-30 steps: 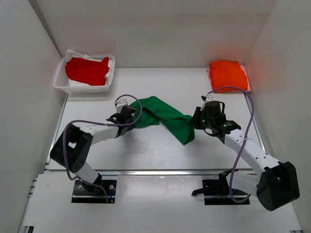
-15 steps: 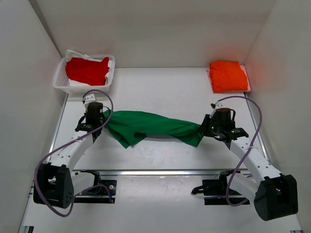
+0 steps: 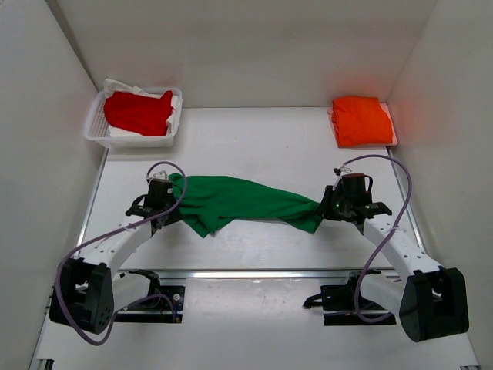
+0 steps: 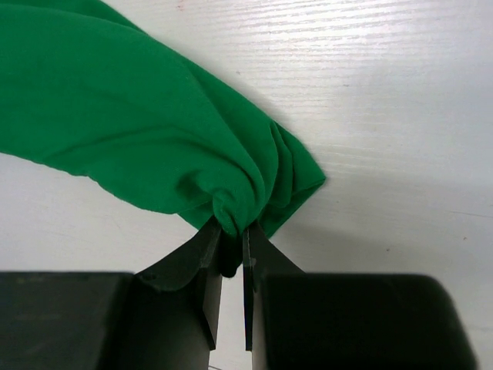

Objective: Fold and stack the t-shirts
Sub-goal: Flatten out the tshirt

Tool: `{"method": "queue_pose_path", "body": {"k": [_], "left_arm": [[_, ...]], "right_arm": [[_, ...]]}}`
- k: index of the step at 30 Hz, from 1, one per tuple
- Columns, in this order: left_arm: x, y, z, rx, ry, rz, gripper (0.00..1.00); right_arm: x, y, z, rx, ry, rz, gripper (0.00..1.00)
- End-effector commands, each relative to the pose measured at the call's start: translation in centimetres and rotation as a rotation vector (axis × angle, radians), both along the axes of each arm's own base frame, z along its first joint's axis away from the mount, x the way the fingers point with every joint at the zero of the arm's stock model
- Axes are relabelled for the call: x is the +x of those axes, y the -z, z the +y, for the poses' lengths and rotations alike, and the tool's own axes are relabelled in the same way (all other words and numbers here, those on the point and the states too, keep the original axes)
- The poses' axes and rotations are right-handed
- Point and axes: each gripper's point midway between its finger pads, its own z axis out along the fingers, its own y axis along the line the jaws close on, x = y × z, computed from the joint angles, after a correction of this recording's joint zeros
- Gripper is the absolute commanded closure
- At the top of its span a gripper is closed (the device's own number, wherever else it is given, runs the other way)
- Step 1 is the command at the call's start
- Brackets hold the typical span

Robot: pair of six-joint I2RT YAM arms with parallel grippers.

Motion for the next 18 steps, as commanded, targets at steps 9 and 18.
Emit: {"method": "queue_pose_path", "body": {"k": [9, 18], "left_arm": [[-0.7, 2.7, -4.8, -0.191, 0.014, 0.08, 0.5], [-0.7, 3.5, -4.8, -0.192, -0.007, 0.094, 0.65]], "right_arm": [[0.5, -0.1, 0.4, 0.013, -0.008, -0.03, 0.99], [0.5, 0.2, 0.3, 0.015, -0.011, -0.024, 1.0]]}}
